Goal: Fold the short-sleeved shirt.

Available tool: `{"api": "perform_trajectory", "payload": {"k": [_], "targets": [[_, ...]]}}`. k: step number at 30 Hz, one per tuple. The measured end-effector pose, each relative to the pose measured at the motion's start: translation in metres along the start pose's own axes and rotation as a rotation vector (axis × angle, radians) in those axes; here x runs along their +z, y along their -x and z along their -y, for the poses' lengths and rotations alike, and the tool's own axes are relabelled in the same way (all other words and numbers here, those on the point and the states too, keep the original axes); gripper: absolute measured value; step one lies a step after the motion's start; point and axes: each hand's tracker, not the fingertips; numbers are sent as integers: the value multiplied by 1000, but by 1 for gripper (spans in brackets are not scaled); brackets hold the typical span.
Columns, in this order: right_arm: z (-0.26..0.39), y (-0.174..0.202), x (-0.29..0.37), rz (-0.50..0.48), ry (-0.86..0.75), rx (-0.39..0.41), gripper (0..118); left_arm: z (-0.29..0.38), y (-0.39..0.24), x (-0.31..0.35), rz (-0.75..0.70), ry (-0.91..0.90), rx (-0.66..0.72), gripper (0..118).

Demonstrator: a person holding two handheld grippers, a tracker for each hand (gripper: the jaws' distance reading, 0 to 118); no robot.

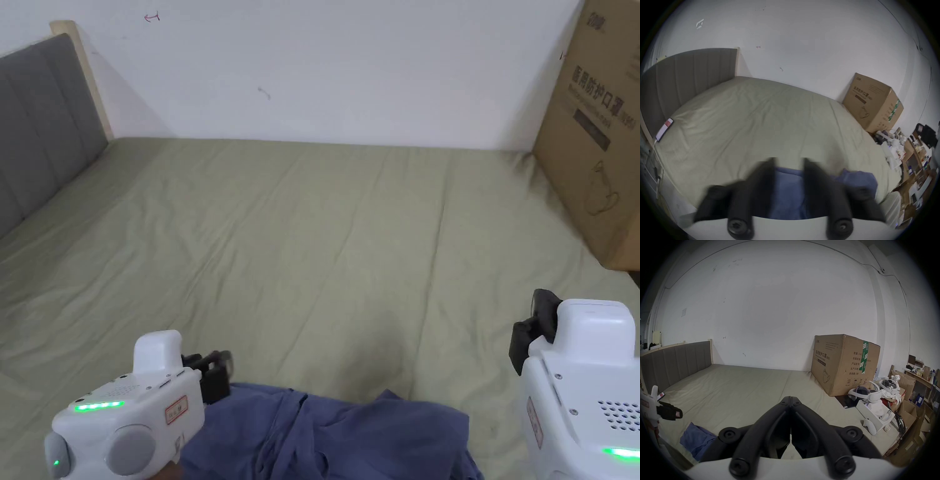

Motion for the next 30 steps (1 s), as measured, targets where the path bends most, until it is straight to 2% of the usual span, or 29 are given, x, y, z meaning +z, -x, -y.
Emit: {"api": "perform_trajectory", "payload": {"k": [2, 7, 15, 23, 27, 30], "targets": [[0, 0, 0, -1, -1, -2, 0, 7, 4, -6, 10, 40, -17, 1], [2, -1, 1, -2, 4, -10, 0, 39, -8, -28, -15, 153, -117, 1], [4, -12, 2, 13, 16, 4, 0, 86, -60, -61, 83, 309, -168, 1], [6, -23, 3, 38, 27, -7, 0, 105, -92, -85, 98, 359, -252, 1], [4, -24, 4, 38, 22, 4, 0, 84, -80, -76, 152, 372, -161, 1], [1, -23, 5, 36, 16, 8, 0, 52, -64, -51, 230, 310, -59, 1]]}}
